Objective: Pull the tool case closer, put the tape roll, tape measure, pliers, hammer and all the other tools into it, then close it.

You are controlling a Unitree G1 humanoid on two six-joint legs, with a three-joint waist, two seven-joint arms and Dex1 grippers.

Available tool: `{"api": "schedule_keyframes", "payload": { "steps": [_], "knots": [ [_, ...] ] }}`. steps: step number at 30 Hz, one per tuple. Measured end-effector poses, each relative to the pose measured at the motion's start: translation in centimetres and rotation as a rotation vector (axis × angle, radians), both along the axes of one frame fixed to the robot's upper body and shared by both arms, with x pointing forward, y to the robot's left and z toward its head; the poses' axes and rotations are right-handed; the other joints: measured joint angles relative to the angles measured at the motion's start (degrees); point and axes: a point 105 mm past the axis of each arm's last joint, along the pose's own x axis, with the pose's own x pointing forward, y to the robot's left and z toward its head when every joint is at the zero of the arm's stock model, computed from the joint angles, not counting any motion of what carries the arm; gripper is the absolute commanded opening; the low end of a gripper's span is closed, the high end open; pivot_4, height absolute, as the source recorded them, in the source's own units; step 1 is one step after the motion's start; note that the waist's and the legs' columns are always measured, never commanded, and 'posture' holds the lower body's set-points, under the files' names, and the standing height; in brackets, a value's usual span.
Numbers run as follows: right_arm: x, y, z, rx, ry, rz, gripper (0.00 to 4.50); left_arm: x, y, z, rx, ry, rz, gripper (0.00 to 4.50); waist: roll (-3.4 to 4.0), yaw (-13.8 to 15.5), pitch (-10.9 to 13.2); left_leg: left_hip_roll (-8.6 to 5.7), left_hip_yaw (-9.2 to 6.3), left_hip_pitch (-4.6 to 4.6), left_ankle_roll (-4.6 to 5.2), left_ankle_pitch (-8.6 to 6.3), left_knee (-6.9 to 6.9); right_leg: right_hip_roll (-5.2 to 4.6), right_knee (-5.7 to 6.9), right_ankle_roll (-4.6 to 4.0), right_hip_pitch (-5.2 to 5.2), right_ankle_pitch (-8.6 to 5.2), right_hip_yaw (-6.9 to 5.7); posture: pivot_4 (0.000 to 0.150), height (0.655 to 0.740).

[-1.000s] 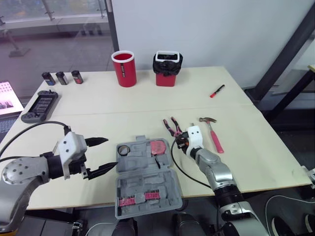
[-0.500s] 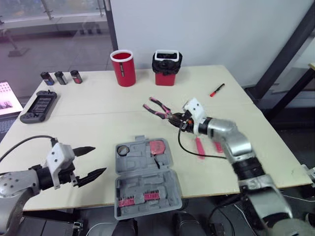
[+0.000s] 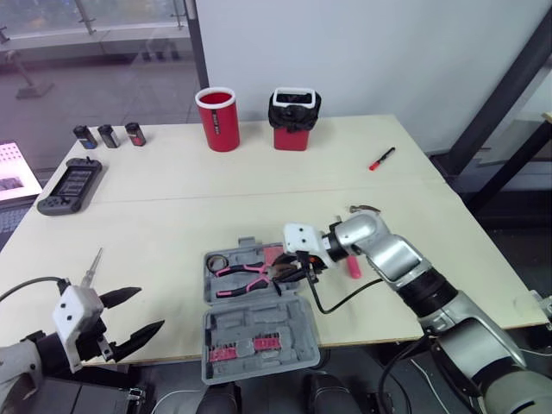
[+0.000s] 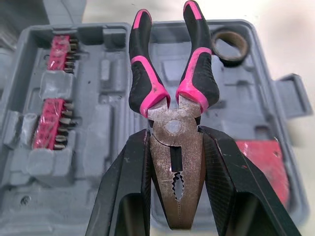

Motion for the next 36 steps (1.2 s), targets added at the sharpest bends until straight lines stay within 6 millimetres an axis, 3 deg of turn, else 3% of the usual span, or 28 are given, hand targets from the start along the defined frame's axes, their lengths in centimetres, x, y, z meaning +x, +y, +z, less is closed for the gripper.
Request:
{"api": "schedule_keyframes", "payload": {
  "steps": [13,24,30,33,36],
  "knots": [
    [0.9,2.6,-2.2,-0.070,-0.015,-0.014,0.95,-0.2,-0.4,0.9,0.020,-0.035,0.007,4.50,-0.01,-0.1,0.0,0.00,0.01,0.00,-0.01,0.00,-0.01,0.00,0.01,-0.01,-0.02,0.01,0.00,0.150,0.7400],
    [1.3,3.2,-3.2,-0.105,-0.019,-0.029,0.95,-0.3,-0.8,1.0,0.029,-0.036,0.001,4.50,-0.02,-0.3,0.0,0.00,0.00,0.01,-0.01,0.00,-0.03,0.01,0.02,-0.02,-0.03,0.02,-0.01,0.150,0.7400],
    [1.3,3.4,-3.2,-0.101,-0.027,-0.022,3.79,0.1,-1.1,1.0,0.025,-0.040,-0.005,4.50,-0.02,-0.2,0.0,0.00,0.01,0.01,-0.01,0.00,-0.03,0.02,0.02,-0.02,-0.02,0.02,0.00,0.150,0.7400],
    [1.2,3.1,-2.3,-0.074,-0.006,-0.022,3.79,0.1,-1.4,0.8,0.020,-0.031,-0.016,4.50,-0.02,0.0,0.0,0.00,0.01,0.00,-0.01,0.00,-0.01,0.01,0.02,-0.02,-0.01,0.02,0.00,0.150,0.7400],
    [1.1,3.1,0.0,0.021,0.051,-0.048,3.79,0.3,-1.4,0.9,0.024,-0.038,-0.018,4.50,-0.02,0.0,0.0,0.00,-0.01,0.00,-0.01,0.00,-0.02,0.01,0.03,-0.02,-0.02,0.02,0.00,0.150,0.7400]
  ]
}}
